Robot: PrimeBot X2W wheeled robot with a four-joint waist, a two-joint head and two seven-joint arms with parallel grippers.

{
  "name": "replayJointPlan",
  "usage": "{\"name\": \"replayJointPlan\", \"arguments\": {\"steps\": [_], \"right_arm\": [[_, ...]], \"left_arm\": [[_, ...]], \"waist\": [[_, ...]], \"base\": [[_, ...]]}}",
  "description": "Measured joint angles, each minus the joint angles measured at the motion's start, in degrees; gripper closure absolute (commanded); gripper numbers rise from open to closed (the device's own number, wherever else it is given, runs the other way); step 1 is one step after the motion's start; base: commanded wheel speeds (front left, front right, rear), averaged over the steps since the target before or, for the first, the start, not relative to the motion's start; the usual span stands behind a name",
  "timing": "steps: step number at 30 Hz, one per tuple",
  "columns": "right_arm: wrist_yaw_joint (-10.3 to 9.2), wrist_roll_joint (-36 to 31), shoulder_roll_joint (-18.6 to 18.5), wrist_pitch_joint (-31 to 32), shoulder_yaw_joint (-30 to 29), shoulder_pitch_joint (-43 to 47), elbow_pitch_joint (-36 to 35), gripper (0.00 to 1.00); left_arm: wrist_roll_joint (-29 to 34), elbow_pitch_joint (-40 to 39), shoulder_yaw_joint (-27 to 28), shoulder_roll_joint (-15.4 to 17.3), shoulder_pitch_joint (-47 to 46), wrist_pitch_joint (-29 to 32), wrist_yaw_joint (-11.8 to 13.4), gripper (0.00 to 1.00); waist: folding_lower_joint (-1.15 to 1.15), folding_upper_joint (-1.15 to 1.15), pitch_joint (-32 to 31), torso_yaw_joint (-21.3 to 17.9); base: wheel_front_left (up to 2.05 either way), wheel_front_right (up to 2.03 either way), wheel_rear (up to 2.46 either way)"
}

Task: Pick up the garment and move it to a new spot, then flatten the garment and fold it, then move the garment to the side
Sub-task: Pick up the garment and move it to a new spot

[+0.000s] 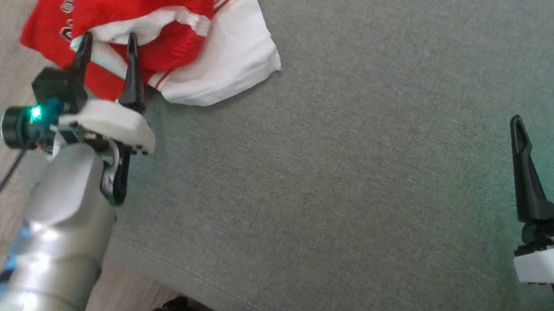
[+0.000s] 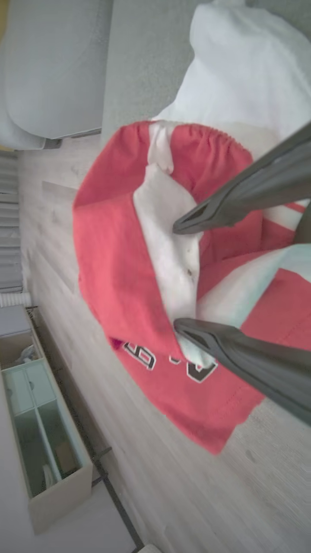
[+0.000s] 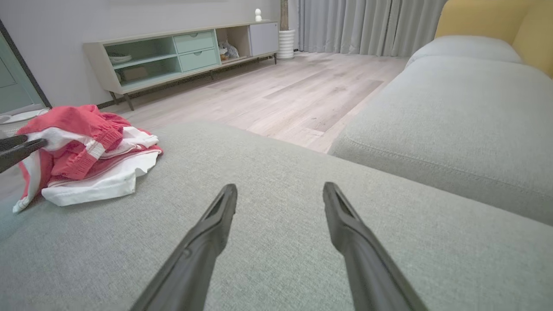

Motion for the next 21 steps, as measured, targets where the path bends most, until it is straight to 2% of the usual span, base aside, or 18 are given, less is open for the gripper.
{"name": "replayJointPlan", "arguments": {"steps": [6,7,8,9,12,17,21], "right_arm": [[0.0,0.6,-0.8,0.4,0.0,-1.1,-0.3,0.0],[0.0,0.6,-0.8,0.4,0.0,-1.1,-0.3,0.0],[0.0,0.6,-0.8,0.4,0.0,-1.1,-0.3,0.0],[0.0,0.6,-0.8,0.4,0.0,-1.1,-0.2,0.0],[0.0,1.0,-0.8,0.4,0.0,-1.1,-0.1,0.0],[0.0,1.1,-0.2,0.3,-0.2,-0.9,0.9,0.0],[0.0,1.1,1.4,-0.7,-0.4,-0.7,2.0,0.0]], "left_arm": [[-0.7,11.4,0.1,1.7,-7.2,3.4,-1.4,0.0],[-0.7,11.4,0.1,1.7,-7.2,3.4,-1.4,0.45],[-0.9,12.6,0.1,1.8,-8.0,3.6,-1.8,0.7],[-0.9,13.5,0.1,1.9,-8.8,3.6,-1.9,1.0],[-0.9,15.7,0.0,2.8,-10.8,3.6,-2.7,1.0],[-0.7,16.0,-0.1,5.0,-11.4,0.3,-2.3,1.0],[-0.7,11.8,0.3,6.1,-11.2,-1.6,-1.7,1.0]], "waist": [[-0.02,0.0,2.0,-1.6],[-0.02,0.0,2.0,-1.6],[-0.01,0.0,2.1,-1.7],[-0.01,0.0,2.0,-1.8],[-0.02,0.0,1.5,-1.8],[-0.03,0.0,-0.3,-1.9],[-0.03,0.0,-2.5,-1.8]], "base": [[0.0,0.0,0.0],[0.0,0.0,0.0],[0.0,0.0,0.0],[0.0,0.0,0.0],[0.0,0.0,0.0],[0.0,0.0,0.0],[0.0,0.0,0.0]]}}
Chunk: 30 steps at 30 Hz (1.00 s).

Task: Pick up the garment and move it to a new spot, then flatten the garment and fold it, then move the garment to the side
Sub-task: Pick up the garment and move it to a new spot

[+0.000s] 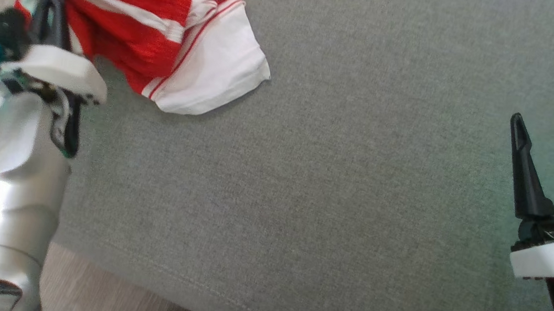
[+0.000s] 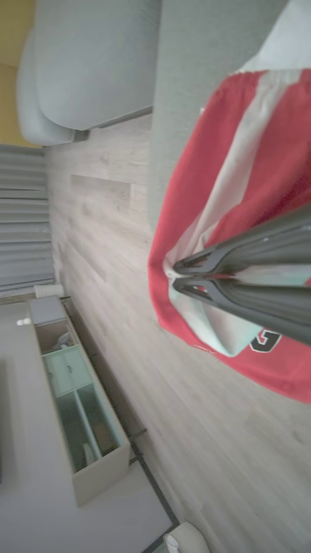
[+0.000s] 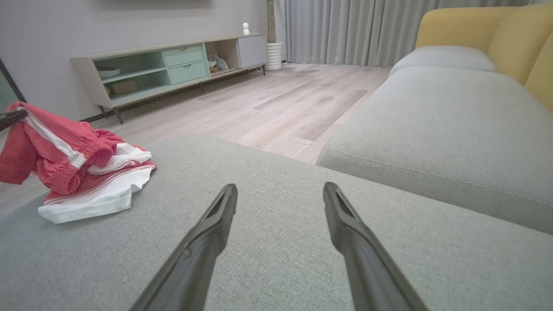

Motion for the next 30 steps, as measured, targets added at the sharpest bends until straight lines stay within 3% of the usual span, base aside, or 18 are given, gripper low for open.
{"name": "replayJointPlan", "arguments": {"steps": [4,10,11,16,22,30], "right_arm": [[0.0,-0.1,1.6,-1.2,-0.1,0.1,1.2,0.0],[0.0,-0.6,3.9,-3.0,0.0,0.3,3.2,0.0],[0.0,-0.8,5.2,-3.8,0.1,1.2,4.0,0.0],[0.0,-1.1,6.9,-4.5,0.5,2.4,5.4,0.0],[0.0,-1.1,7.5,-6.0,1.8,2.3,6.9,0.0],[0.0,0.4,9.1,-8.7,2.5,1.2,10.1,0.0]], "left_arm": [[0.0,-9.9,1.2,1.3,2.0,-0.5,1.1,1.0],[0.7,-28.7,1.7,2.2,12.4,-0.8,2.7,1.0],[0.9,-36.7,1.4,2.1,18.2,-0.3,3.0,1.0],[0.9,-48.2,-1.9,1.4,25.1,4.4,3.0,1.0],[0.9,-51.7,-8.1,-1.8,27.2,9.3,1.7,1.0],[0.8,-44.8,-18.7,-5.5,23.9,11.0,-1.8,1.0]], "waist": [[0.0,0.0,-2.8,0.0],[0.0,0.0,-7.5,-0.9],[-0.01,0.0,-9.6,-2.0],[-0.01,0.0,-11.8,-5.9],[0.0,0.0,-12.2,-12.7],[0.01,0.0,-10.5,-24.2]], "base": [[0.0,0.0,0.0],[0.0,0.0,0.0],[0.0,0.0,0.0],[0.0,0.0,0.0],[0.0,0.0,0.0],[0.0,0.0,0.0]]}}
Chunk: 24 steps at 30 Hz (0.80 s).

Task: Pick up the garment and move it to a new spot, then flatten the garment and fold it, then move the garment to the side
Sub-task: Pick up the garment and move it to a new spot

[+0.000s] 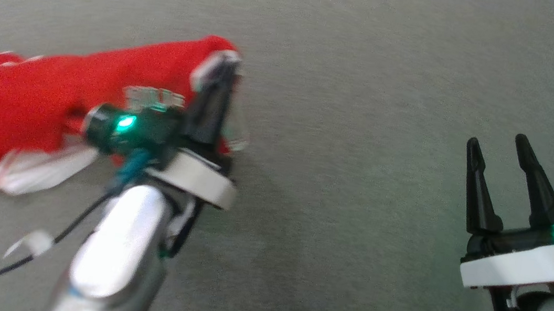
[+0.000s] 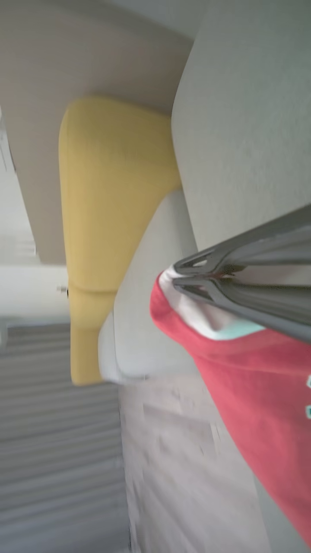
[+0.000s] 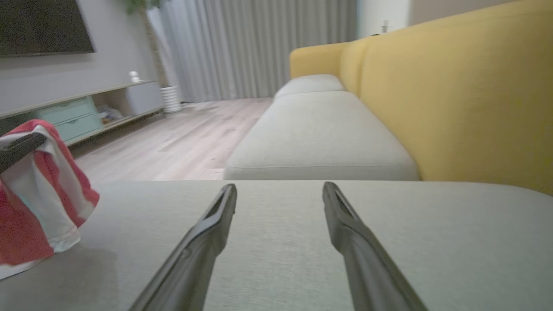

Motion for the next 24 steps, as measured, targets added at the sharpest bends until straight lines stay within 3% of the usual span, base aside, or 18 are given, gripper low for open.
{"name": "replayJointPlan", "arguments": {"steps": [8,11,14,15,16,17,24], "right_arm": [[0.0,2.0,1.6,-2.9,-0.1,-0.9,4.2,0.0],[0.0,2.2,1.8,-3.9,-0.1,-1.8,5.1,0.0],[0.0,2.5,2.0,-4.3,-0.1,-2.2,5.8,0.0],[0.0,2.6,2.2,-4.5,-0.2,-2.4,6.1,0.0],[0.0,2.6,2.2,-4.5,-0.2,-2.5,6.3,0.0],[0.0,2.6,2.3,-4.5,-0.3,-2.5,6.5,0.0],[0.0,2.1,2.2,-4.4,-0.8,-2.5,6.6,0.0]], "left_arm": [[-4.7,8.7,-17.2,-1.1,-6.4,-0.7,-2.9,1.0],[-8.4,11.1,-23.6,-1.1,-6.4,-1.6,-2.8,1.0],[-10.1,12.5,-26.5,-1.1,-6.6,-2.3,-2.6,1.0],[-10.8,13.2,-27.7,-1.0,-6.8,-2.8,-2.2,0.71],[-11.2,13.7,-28.6,-1.0,-7.2,-3.6,-1.7,0.13],[-11.7,14.0,-29.4,-0.9,-7.8,-4.2,-1.2,0.0],[-11.4,14.4,-29.4,-0.9,-11.2,-9.9,3.9,0.0]], "waist": [[0.01,0.0,4.0,-10.8],[0.01,0.0,5.7,-13.5],[0.01,0.0,6.9,-14.6],[0.01,0.0,7.3,-15.0],[0.02,0.0,7.7,-15.2],[0.02,0.0,7.8,-15.1],[0.0,0.0,6.2,-11.5]], "base": [[0.0,0.0,0.0],[0.0,0.0,0.0],[0.0,0.0,0.0],[0.0,0.0,0.0],[0.0,0.0,0.0],[0.0,0.0,0.0],[0.0,0.0,0.0]]}}
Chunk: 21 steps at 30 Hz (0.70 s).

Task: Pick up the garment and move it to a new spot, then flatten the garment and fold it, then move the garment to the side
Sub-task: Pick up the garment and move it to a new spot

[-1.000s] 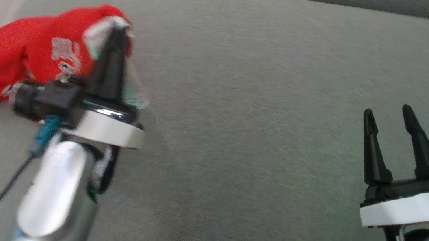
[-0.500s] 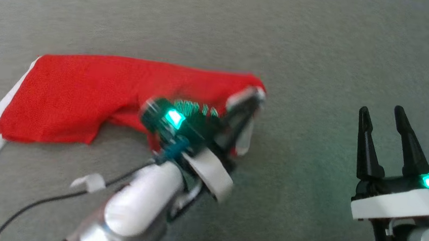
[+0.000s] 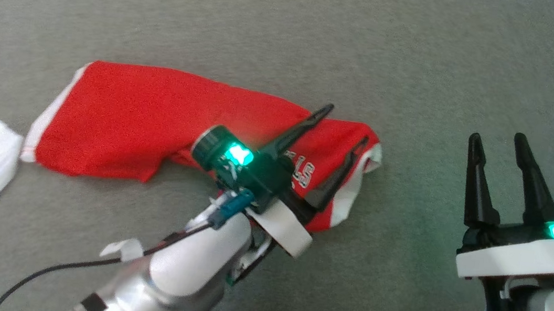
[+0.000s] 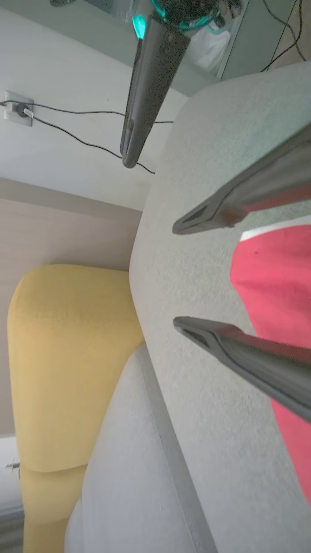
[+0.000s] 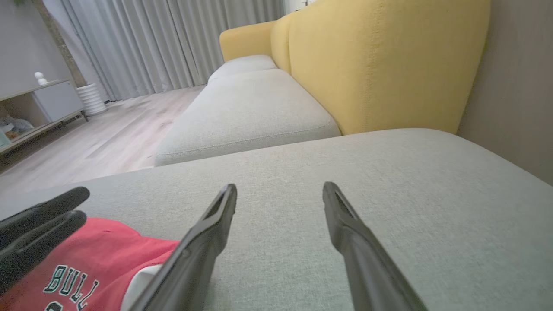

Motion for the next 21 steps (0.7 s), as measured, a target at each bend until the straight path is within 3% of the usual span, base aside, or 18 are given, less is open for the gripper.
{"name": "replayJointPlan", "arguments": {"steps": [3,7,14,21], "right_arm": [[0.0,-0.5,-0.2,0.7,-0.6,0.1,-0.8,0.0],[0.0,-0.8,-0.7,2.0,-1.1,0.3,-1.9,0.0],[0.0,-1.5,-1.1,3.8,-1.3,2.1,-3.8,0.0],[0.0,-1.8,-1.5,4.8,-1.4,2.7,-4.8,0.0]], "left_arm": [[0.5,-1.4,2.2,1.2,0.2,-1.1,2.3,0.0],[0.9,-4.3,6.5,5.5,0.9,-1.6,4.9,0.0],[0.8,-11.9,17.4,12.1,9.1,-2.0,7.8,0.0],[-0.7,-13.7,28.5,16.0,18.3,-2.0,9.7,0.0]], "waist": [[0.0,0.0,-1.1,2.3],[0.0,0.0,-2.4,5.8],[0.0,0.0,-4.1,11.4],[0.0,0.0,-5.6,15.1]], "base": [[0.0,0.0,0.0],[0.0,0.0,0.0],[0.0,0.0,0.0],[0.0,0.0,0.0]]}}
